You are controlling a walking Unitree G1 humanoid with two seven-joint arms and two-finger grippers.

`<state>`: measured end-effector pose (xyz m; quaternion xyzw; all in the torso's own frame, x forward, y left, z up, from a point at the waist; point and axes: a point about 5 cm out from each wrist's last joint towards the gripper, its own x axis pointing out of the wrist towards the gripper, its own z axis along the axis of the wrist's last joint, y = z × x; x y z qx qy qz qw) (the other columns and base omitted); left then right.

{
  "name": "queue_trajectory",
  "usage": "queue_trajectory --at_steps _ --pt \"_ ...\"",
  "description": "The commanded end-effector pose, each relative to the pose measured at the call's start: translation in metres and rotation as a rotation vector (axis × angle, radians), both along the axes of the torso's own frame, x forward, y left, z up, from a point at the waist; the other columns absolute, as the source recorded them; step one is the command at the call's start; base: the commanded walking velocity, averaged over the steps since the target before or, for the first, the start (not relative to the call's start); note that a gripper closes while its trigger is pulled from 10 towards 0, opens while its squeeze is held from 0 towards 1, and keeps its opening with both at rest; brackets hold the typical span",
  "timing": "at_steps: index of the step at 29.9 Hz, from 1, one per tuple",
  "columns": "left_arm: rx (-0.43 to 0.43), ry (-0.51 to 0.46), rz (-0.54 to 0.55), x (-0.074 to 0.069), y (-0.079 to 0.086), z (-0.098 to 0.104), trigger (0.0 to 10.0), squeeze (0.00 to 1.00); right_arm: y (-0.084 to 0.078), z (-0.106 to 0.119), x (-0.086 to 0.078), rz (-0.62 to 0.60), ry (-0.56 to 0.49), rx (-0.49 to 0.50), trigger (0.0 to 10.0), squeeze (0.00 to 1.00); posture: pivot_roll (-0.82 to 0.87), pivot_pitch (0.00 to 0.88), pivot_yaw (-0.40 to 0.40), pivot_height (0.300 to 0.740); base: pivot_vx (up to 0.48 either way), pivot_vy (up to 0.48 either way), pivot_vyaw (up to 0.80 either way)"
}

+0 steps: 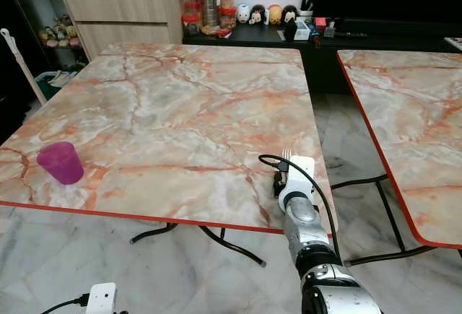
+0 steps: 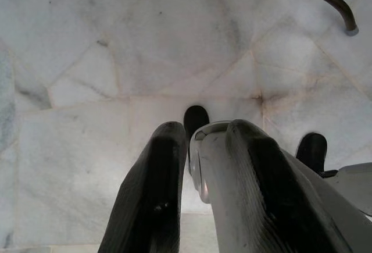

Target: Setting the table

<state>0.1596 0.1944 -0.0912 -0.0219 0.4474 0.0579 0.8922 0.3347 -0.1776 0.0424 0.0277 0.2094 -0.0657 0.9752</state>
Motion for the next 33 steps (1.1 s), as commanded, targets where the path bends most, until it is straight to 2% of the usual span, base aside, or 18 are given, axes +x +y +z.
queue_trajectory --at_steps 1,17,26,33 --pt "-0.007 0.016 -0.011 -0.001 -0.001 -0.001 10.0 0.00 0.004 -0.012 -0.007 0.008 0.067 0.015 0.0 0.00 -0.03 0.000 0.012 0.732 0.000 0.000 0.00" --pt "-0.026 0.007 0.005 0.002 -0.004 0.000 10.0 0.00 0.012 0.003 0.005 0.047 0.031 0.029 0.0 0.00 -0.02 0.000 -0.009 0.732 0.000 0.000 0.00" --pt "-0.030 0.013 0.012 0.000 -0.005 -0.001 10.0 0.00 0.027 0.015 0.013 0.087 -0.022 0.069 0.0 0.00 -0.02 0.000 -0.003 0.732 0.000 0.000 0.00" --pt "-0.027 0.009 0.015 0.002 -0.005 -0.001 10.0 0.00 0.029 0.017 0.014 0.094 -0.024 0.071 0.0 0.00 -0.02 0.000 -0.001 0.732 0.000 0.000 0.00"
